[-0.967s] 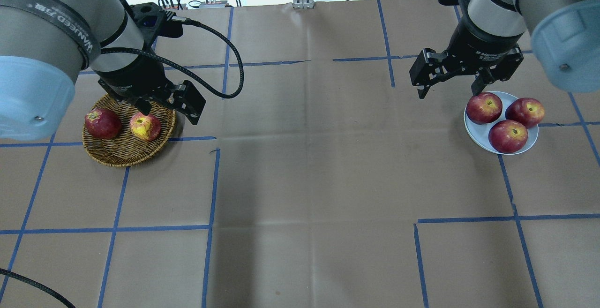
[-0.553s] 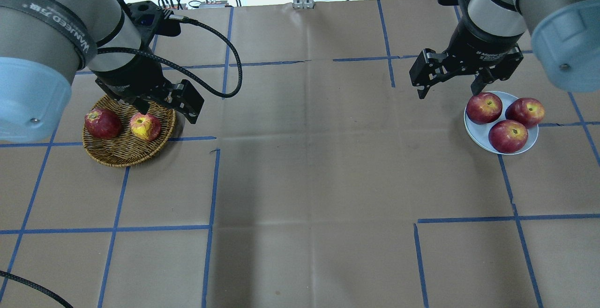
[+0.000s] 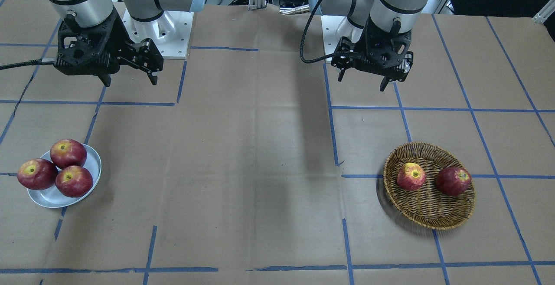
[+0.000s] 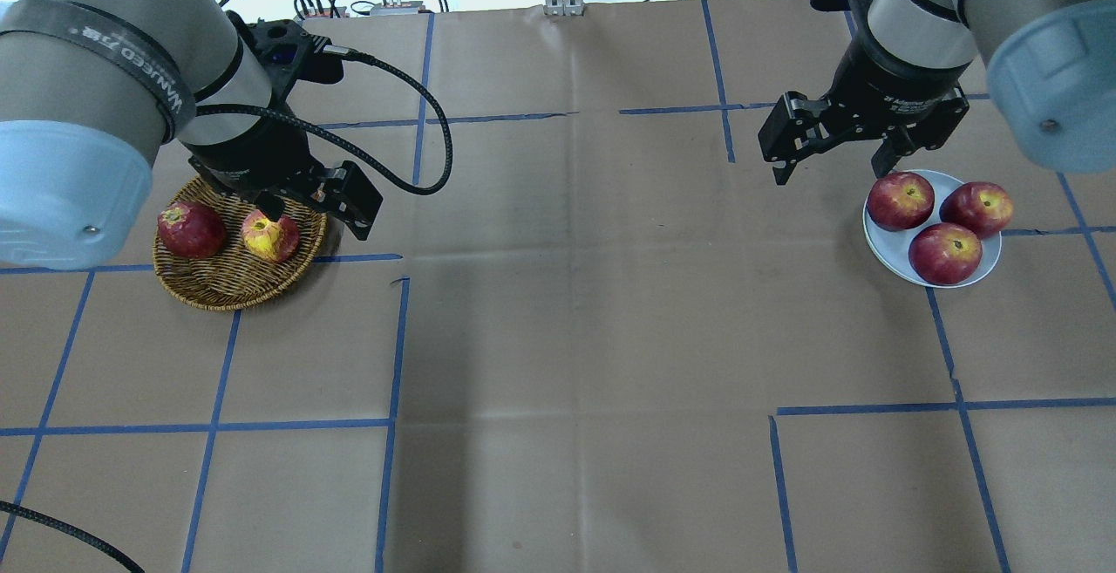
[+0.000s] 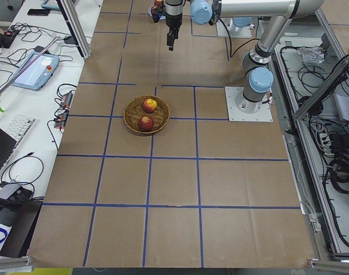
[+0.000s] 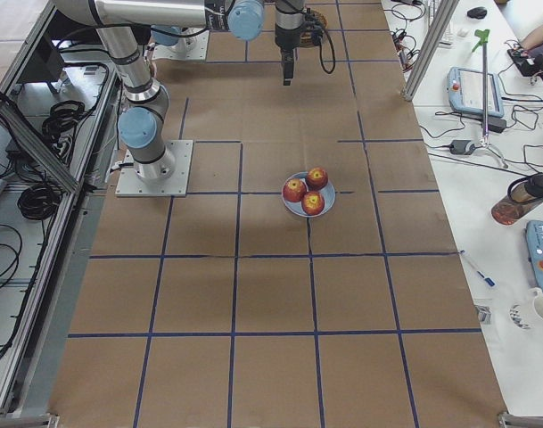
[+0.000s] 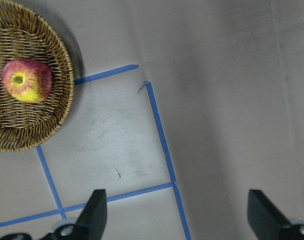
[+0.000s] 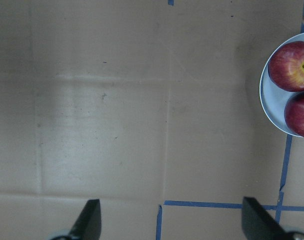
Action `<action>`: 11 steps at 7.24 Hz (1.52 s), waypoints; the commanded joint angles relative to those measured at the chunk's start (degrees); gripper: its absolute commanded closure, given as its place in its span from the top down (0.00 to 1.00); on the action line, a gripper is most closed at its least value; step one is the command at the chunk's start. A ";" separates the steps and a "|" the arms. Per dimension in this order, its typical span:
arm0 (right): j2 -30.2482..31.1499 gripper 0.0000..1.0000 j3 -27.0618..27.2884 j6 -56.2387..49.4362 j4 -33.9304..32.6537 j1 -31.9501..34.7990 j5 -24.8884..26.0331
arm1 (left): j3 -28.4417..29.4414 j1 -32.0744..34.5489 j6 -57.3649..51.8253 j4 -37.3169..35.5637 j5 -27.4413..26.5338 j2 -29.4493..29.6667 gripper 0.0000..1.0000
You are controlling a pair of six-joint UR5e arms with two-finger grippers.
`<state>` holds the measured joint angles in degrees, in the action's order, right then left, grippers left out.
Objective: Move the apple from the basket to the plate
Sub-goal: 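Lower the left gripper into the wicker basket onto the yellow-red apple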
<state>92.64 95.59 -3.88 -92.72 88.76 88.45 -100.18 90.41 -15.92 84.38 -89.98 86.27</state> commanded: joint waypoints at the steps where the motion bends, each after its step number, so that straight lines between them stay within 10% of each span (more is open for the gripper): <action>1: -0.09 1.00 0.03 0.10 0.00 0.01 0.06 | -1.24 -4.95 -4.46 -3.15 -0.20 3.54 0.99; 11: -0.09 1.00 0.03 0.28 0.00 0.01 0.06 | -2.21 -18.87 -26.36 -28.13 -0.38 25.61 0.99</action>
<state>92.55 95.62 -3.54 -92.72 88.84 88.51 -101.94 72.08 -42.09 57.39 -90.39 110.74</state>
